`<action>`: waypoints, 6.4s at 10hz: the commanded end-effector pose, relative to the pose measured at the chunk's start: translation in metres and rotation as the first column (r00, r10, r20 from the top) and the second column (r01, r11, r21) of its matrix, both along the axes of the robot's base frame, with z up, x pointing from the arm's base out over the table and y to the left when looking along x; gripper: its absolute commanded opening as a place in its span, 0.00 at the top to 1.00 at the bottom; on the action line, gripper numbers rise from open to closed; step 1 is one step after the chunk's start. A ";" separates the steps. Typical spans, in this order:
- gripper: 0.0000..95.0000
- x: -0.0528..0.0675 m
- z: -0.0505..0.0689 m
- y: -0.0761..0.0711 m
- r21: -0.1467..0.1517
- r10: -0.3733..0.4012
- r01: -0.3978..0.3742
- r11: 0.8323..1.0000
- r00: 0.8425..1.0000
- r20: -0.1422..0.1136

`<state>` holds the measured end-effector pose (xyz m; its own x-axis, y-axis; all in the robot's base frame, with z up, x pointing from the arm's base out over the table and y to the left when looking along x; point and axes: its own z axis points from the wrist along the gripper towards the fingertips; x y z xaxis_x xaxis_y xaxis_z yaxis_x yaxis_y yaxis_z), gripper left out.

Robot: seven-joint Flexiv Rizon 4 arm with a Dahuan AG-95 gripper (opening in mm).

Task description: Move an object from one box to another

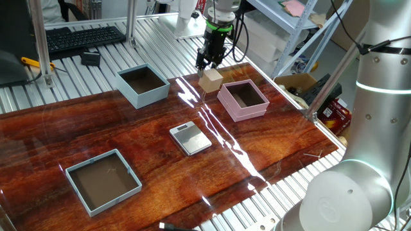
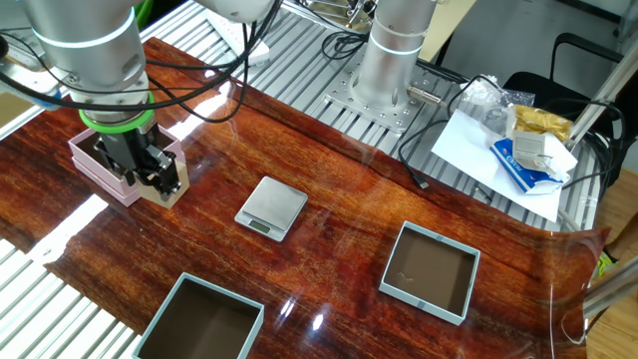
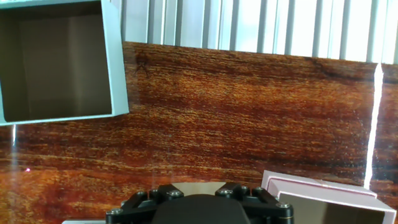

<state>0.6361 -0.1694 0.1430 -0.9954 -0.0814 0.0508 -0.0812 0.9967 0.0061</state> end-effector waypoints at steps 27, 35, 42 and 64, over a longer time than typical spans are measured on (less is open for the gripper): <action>1.00 0.094 -0.024 0.104 -0.025 -0.139 0.138 0.990 0.990 -0.017; 1.00 0.094 -0.024 0.104 -0.050 0.056 -0.056 0.997 0.998 0.003; 1.00 0.094 -0.024 0.104 -0.038 0.125 -0.124 0.992 0.992 0.032; 1.00 0.103 -0.036 0.137 -0.026 -0.081 0.081 0.996 0.997 0.005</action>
